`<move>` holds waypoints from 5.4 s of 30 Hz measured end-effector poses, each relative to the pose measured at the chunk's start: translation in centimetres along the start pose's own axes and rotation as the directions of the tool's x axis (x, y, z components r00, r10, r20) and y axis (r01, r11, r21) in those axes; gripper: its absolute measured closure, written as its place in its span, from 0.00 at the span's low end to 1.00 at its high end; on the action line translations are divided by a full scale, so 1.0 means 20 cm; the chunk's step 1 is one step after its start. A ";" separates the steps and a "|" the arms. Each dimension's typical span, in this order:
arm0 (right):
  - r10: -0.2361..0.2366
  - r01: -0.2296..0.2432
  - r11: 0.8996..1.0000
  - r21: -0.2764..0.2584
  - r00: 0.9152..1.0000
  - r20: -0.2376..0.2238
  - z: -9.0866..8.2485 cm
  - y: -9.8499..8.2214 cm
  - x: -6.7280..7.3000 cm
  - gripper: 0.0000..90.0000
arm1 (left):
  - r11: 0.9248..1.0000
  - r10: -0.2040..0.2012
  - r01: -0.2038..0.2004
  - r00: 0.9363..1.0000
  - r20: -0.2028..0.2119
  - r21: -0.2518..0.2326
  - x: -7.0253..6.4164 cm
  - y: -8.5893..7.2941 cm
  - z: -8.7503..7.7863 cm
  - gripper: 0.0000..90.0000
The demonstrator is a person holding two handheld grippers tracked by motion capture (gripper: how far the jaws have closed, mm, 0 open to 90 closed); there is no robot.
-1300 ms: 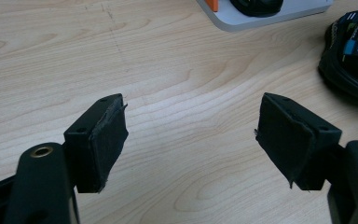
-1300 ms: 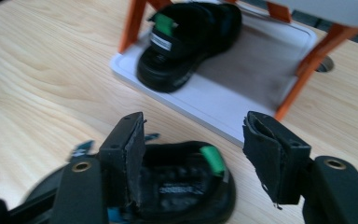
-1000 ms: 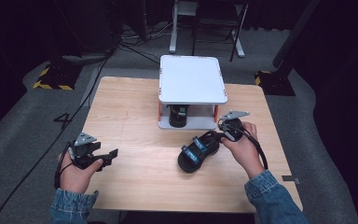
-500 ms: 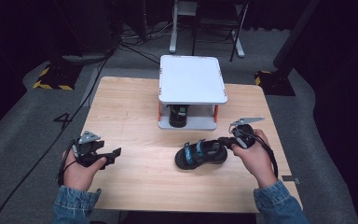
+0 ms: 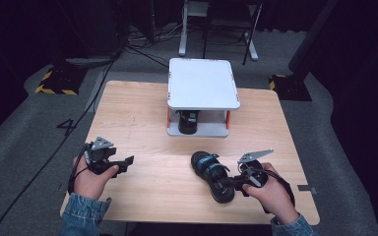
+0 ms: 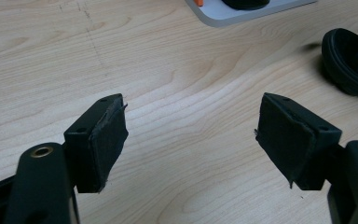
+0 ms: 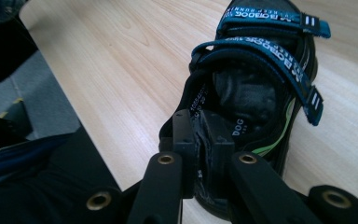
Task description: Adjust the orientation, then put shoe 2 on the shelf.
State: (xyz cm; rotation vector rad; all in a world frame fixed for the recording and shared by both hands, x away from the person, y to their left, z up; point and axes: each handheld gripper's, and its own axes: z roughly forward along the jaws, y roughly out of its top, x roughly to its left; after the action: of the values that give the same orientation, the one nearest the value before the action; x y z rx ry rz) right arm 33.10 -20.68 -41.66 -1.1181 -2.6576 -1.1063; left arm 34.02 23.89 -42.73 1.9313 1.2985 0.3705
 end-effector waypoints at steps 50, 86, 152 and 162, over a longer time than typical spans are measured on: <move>0.124 -0.069 0.944 -0.322 0.981 0.151 -0.10 0.07 -0.08 0.88 | 1.000 -0.023 0.023 0.999 -0.034 -0.002 0.04 -0.06 -0.06 0.27; 0.285 -0.092 0.837 -0.539 0.915 0.287 0.37 0.55 -0.48 0.88 | 0.997 -0.074 0.074 0.994 -0.078 0.001 0.13 -0.16 -0.14 0.27; 0.031 0.123 0.934 -0.335 0.907 0.421 0.22 0.35 -0.42 0.29 | 0.998 -0.055 0.056 0.996 -0.065 0.018 0.08 -0.15 -0.11 0.27; 0.005 0.149 0.921 -0.359 0.919 0.395 -0.10 0.26 -0.36 0.26 | 0.998 -0.062 0.063 0.995 -0.073 0.010 0.09 -0.16 -0.13 0.27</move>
State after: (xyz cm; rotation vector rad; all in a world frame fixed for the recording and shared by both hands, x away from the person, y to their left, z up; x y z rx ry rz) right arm 41.23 -23.75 -39.36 -1.4482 -2.8675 -1.6310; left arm 31.04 27.23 -43.57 1.8982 1.4077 0.4058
